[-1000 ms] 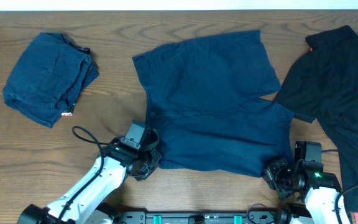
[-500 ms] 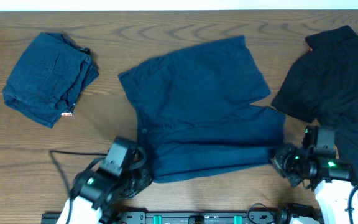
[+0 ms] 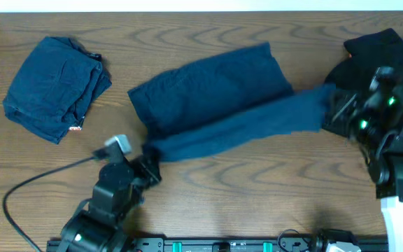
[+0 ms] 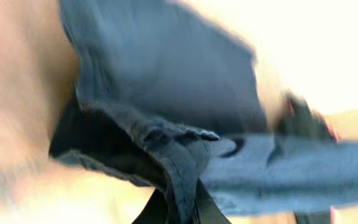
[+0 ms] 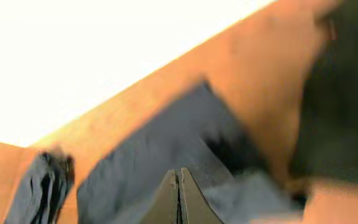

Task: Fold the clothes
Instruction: 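Fold the near hem up toward the far edge with both grippers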

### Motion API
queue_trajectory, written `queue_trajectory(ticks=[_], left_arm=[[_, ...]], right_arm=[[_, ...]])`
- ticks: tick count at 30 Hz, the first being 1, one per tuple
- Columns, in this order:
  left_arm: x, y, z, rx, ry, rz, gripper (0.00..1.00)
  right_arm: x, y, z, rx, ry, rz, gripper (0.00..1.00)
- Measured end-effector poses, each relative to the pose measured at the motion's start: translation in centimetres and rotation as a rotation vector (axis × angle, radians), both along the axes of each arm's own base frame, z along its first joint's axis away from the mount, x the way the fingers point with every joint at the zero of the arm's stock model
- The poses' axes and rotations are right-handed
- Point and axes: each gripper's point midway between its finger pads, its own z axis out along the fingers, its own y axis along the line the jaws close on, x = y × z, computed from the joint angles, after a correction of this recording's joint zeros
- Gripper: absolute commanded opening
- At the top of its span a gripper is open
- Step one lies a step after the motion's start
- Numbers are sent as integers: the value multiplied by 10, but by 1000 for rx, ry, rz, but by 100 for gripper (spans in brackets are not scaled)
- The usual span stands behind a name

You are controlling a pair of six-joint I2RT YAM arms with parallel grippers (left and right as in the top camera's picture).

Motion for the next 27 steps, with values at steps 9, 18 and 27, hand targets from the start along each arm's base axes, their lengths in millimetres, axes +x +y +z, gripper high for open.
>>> queue_trajectory(ticks=[9, 18, 27], left_arm=[[104, 36, 14, 72, -181, 254, 6], [119, 33, -61, 88, 36, 173, 6], [93, 34, -84, 113, 177, 146, 6]], right_arm=[[98, 38, -26, -54, -51, 99, 2], [69, 70, -124, -56, 333, 184, 43], [61, 96, -206, 10, 591, 158, 49]])
